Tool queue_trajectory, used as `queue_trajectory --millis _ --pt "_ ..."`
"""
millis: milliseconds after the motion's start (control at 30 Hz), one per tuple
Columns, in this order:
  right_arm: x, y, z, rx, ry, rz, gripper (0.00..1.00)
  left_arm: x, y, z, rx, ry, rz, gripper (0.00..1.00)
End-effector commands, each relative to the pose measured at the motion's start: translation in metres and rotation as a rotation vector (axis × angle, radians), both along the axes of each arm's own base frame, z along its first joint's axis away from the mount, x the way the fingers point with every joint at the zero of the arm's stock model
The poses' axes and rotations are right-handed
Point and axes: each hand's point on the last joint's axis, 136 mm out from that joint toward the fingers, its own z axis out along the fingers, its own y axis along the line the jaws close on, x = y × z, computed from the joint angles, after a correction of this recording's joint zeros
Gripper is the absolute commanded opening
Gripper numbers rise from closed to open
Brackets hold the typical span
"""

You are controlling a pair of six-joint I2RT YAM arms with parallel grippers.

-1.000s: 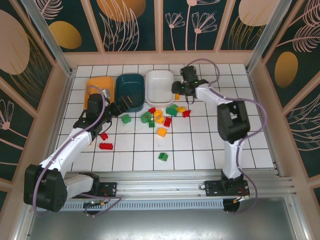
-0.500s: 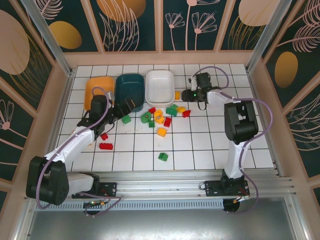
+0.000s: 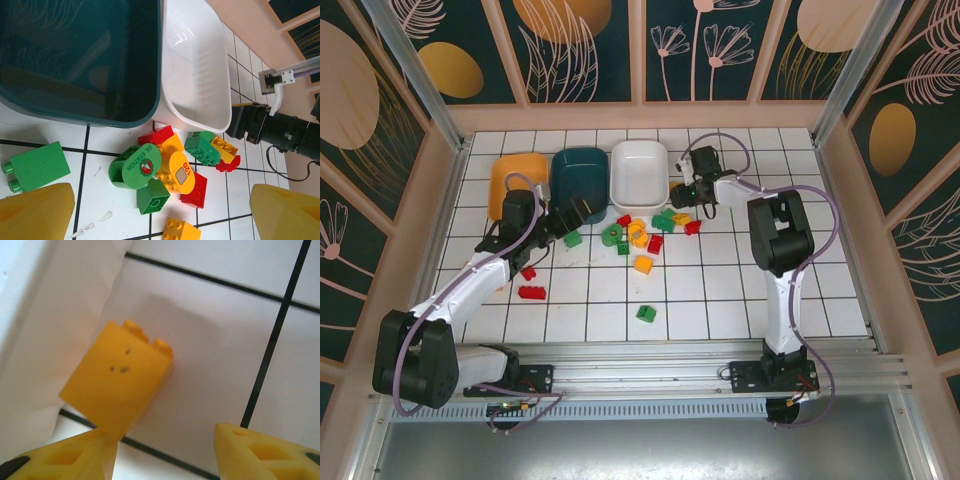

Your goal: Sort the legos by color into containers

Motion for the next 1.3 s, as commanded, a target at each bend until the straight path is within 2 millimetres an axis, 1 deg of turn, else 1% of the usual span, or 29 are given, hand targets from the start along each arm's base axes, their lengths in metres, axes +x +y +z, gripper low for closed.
queue_trajectory --millis 0,167,300,400,533,767,900,1000,1067,1133,1267 --pt "0.008 0.001 -0.005 -0.010 -0.001 0.037 0.56 0.004 0.001 0.007 -0.001 -0.019 0.007 0.91" --pt "0.018 -0.001 -0.010 0.006 -0.011 0.045 0.60 0.004 0.002 0.007 0.000 -0.020 0.010 0.91" --pt "0.026 -0.003 -0.006 0.000 -0.018 0.026 0.63 0.004 0.002 0.007 0.007 -0.019 0.009 0.91" --pt "0.029 0.003 -0.002 0.022 -0.025 0.041 0.65 0.004 0.003 0.008 0.014 -0.020 0.008 0.91" --pt "0.036 0.007 -0.010 -0.001 0.007 0.051 0.65 0.004 0.003 0.008 0.014 -0.020 0.010 0.91" --pt "0.047 0.011 -0.014 -0.015 0.002 0.062 0.61 0.003 0.004 0.007 0.020 -0.021 0.011 0.91" --pt "0.053 0.020 -0.009 -0.006 -0.016 0.092 0.58 0.003 0.004 0.009 0.017 -0.025 0.011 0.91" --pt "0.053 0.031 -0.010 -0.036 -0.021 0.141 0.58 0.004 0.003 0.009 0.016 -0.023 0.008 0.91" --pt "0.053 0.034 -0.014 -0.049 -0.017 0.159 0.57 0.004 0.003 0.011 0.014 -0.027 0.008 0.91" --pt "0.054 0.035 -0.017 -0.053 -0.008 0.168 0.56 0.004 0.004 0.011 0.016 -0.029 0.011 0.91" --pt "0.057 0.035 -0.015 -0.060 -0.020 0.181 0.54 0.004 0.004 0.013 0.021 -0.034 0.011 0.91"
